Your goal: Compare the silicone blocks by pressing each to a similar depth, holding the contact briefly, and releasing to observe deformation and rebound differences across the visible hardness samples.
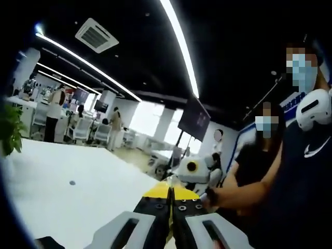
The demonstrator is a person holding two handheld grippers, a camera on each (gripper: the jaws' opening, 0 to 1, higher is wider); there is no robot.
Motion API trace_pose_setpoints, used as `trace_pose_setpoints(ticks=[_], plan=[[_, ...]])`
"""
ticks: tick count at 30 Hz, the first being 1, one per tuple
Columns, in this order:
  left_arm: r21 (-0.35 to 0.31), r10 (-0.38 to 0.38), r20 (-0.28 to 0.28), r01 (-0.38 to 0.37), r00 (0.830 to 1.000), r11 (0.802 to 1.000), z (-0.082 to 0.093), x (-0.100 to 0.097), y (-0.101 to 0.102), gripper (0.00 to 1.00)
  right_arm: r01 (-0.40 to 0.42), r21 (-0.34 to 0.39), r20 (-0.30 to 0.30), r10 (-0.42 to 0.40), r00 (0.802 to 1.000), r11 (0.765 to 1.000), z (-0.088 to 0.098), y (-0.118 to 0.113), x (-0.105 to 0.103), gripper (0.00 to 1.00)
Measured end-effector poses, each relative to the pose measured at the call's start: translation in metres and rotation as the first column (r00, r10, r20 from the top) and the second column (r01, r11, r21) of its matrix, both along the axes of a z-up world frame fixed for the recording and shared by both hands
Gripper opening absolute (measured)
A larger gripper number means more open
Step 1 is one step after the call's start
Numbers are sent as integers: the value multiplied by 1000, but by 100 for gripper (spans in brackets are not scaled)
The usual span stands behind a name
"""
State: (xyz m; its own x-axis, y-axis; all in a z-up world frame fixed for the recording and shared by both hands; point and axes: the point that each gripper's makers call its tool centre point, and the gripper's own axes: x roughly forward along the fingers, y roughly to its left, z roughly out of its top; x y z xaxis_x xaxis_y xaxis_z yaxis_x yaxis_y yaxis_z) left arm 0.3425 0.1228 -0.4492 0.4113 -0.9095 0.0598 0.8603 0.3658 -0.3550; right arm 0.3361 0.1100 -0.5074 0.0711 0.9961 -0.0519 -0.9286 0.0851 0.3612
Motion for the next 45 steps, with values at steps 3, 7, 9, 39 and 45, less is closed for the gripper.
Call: trace_pose_setpoints(ticks=[3, 7, 9, 39, 45], plan=[[37, 31, 22, -32, 999, 999, -5, 4, 1, 0, 11, -26, 0, -11, 1000, 1000, -4, 0, 2, 6], [39, 25, 21, -26, 999, 999, -4, 3, 0, 0, 5, -24, -5, -6, 1000, 1000, -4, 0, 1, 7], [45, 33, 38, -35, 999, 998, -2, 2, 1, 0, 3, -16, -6, -3, 1000, 1000, -3, 0, 0, 7], [-16, 32, 49, -31, 998, 999, 10, 7, -11, 0, 146, 38, 121, -150, 981, 988, 5, -6, 22, 49], [-71, 67, 38, -64, 997, 995, 18, 15, -3, 0, 255, 34, 187, -257, 948, 966, 5, -19, 40, 95]])
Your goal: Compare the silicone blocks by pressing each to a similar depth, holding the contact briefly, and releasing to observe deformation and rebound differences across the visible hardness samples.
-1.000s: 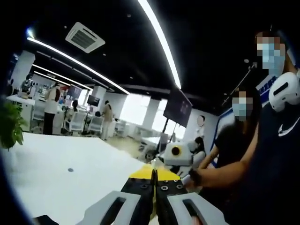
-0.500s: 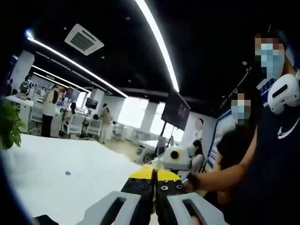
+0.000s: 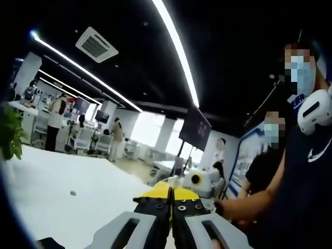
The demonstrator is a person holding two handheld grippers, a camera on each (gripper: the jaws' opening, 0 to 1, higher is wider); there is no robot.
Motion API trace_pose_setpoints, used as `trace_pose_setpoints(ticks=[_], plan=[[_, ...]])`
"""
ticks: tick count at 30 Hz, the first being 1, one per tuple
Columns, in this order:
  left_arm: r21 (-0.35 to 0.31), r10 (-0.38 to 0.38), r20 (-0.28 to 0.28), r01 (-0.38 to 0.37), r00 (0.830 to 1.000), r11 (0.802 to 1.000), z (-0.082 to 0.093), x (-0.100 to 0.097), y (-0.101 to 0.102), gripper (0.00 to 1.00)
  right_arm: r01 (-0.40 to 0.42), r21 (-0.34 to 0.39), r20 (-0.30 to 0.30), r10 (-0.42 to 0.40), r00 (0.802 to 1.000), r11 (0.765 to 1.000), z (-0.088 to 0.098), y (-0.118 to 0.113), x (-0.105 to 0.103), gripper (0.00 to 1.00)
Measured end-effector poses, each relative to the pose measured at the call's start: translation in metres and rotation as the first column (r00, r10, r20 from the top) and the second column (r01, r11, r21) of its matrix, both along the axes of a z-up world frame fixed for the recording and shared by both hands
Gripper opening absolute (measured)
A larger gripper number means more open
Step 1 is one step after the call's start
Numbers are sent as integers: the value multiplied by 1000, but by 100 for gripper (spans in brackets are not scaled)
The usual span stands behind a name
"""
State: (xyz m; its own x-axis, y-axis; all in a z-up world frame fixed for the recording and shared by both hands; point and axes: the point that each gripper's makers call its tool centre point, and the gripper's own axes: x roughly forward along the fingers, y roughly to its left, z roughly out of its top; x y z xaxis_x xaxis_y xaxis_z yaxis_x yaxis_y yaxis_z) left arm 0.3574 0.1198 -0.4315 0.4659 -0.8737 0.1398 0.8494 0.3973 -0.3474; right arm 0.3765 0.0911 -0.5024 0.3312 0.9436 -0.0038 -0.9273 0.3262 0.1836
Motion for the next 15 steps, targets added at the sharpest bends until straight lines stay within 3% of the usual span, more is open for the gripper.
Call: trace_pose_setpoints(ticks=[2, 4, 9, 11, 12, 15], plan=[[-21, 17, -9, -17, 1000, 1000, 1, 4, 4, 0, 14, -17, -12, -14, 1000, 1000, -4, -6, 4, 96], [-34, 29, -15, -30, 999, 999, 1, 6, 7, 0, 84, -46, 18, -83, 996, 995, -9, -21, 13, 96], [-42, 55, -32, -56, 998, 998, -4, 11, 15, 0, 159, -60, 47, -156, 987, 985, -18, -48, 20, 96], [-56, 70, -52, -72, 996, 996, -8, 15, 20, 0, 212, -78, 57, -208, 976, 974, -23, -60, 26, 96], [-59, 72, -55, -75, 996, 995, -9, 15, 21, 0, 271, -94, 64, -266, 962, 958, -30, -72, 34, 96], [-76, 92, -85, -98, 992, 992, -16, 19, 26, 0, 330, -117, 71, -324, 943, 937, -41, -87, 41, 96]])
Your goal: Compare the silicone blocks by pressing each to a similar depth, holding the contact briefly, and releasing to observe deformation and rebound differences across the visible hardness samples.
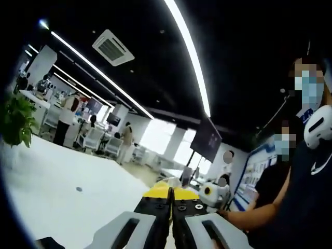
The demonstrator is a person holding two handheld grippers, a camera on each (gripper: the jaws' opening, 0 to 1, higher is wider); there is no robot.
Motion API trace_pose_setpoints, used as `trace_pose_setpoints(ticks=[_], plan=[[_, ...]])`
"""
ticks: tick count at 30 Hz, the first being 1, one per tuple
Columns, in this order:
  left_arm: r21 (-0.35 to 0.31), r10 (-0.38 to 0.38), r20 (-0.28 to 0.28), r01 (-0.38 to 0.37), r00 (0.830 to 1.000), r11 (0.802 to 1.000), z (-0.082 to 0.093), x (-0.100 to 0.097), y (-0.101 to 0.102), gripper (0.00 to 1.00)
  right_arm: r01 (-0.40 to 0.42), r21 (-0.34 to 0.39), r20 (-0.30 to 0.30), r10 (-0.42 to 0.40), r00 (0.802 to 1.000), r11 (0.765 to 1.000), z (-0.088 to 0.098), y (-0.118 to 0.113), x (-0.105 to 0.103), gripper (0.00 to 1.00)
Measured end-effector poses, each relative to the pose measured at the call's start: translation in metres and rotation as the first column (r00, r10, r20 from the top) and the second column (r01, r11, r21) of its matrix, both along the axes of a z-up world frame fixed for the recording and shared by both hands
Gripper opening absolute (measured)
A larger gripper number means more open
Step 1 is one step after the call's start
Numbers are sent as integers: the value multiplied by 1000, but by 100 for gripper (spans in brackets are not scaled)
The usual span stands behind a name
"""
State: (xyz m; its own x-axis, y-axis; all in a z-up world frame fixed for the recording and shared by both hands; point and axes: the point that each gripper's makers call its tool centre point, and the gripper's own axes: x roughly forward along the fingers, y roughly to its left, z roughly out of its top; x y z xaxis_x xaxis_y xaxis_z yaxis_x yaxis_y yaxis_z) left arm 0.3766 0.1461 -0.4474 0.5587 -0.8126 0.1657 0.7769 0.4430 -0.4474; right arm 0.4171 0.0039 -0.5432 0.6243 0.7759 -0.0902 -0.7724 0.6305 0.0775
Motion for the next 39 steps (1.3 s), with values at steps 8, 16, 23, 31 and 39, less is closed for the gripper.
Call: trace_pose_setpoints(ticks=[8, 16, 23, 31, 39], plan=[[-14, -2, -42, 1, 999, 1000, -12, -1, -1, 0, 67, -48, -41, -69, 997, 997, -33, -25, -14, 96], [-16, 12, -93, -14, 996, 1000, -37, 3, 4, 0, 153, -92, -53, -158, 986, 984, -61, -50, -23, 96], [-116, 36, -182, -58, 983, 992, -56, 8, 16, 0, 251, -162, -52, -262, 964, 954, -91, -77, -29, 96], [-119, 48, -240, -79, 970, 990, -80, 19, 28, 0, 301, -174, -114, -323, 940, 938, -136, -86, -43, 96], [-131, 53, -316, -99, 947, 986, -111, 24, 33, 0, 302, -147, -128, -321, 938, 942, -144, -83, -46, 96]])
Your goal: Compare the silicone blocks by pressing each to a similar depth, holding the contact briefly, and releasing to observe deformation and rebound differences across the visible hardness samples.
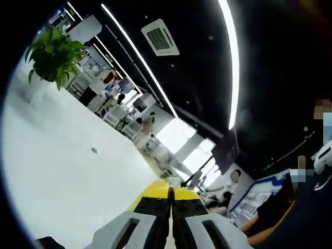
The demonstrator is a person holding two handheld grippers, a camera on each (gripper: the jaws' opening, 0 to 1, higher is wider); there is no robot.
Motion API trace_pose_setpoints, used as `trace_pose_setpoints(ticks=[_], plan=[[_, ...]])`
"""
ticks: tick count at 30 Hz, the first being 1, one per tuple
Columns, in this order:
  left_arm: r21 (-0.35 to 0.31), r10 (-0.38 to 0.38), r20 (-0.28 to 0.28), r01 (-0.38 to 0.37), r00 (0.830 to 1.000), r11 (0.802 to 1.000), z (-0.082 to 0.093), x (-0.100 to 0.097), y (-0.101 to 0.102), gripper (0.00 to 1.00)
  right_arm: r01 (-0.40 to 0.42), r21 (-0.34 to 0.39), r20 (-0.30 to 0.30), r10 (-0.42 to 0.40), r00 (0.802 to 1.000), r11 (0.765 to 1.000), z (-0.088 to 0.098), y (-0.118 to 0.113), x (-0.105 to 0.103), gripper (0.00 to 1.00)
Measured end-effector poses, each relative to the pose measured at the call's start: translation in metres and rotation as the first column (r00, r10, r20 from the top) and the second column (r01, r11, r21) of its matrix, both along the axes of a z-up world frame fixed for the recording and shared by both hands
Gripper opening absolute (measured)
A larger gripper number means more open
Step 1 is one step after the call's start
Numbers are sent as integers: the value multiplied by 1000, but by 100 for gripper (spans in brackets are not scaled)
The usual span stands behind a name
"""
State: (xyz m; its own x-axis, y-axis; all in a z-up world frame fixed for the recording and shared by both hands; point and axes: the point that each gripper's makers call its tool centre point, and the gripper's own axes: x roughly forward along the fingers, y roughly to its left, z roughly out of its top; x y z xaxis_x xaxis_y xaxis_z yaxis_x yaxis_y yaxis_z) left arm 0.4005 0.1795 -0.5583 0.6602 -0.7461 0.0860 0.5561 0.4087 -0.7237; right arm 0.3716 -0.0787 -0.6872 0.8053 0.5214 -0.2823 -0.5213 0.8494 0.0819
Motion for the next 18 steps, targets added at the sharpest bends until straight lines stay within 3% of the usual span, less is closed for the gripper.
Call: trace_pose_setpoints(ticks=[10, 14, 18], plan=[[-41, 8, -120, -13, 993, 999, -39, 4, 5, 0, -37, -23, 13, 38, 999, 999, 0, 5, -3, 96], [-54, 4, -152, -12, 988, 998, -50, 4, 6, 0, -67, -41, -7, 67, 998, 997, -6, 11, -10, 96], [-51, 11, -183, -21, 983, 998, -60, 4, 6, 0, -47, -40, -53, 45, 998, 998, -16, 6, -12, 96]])
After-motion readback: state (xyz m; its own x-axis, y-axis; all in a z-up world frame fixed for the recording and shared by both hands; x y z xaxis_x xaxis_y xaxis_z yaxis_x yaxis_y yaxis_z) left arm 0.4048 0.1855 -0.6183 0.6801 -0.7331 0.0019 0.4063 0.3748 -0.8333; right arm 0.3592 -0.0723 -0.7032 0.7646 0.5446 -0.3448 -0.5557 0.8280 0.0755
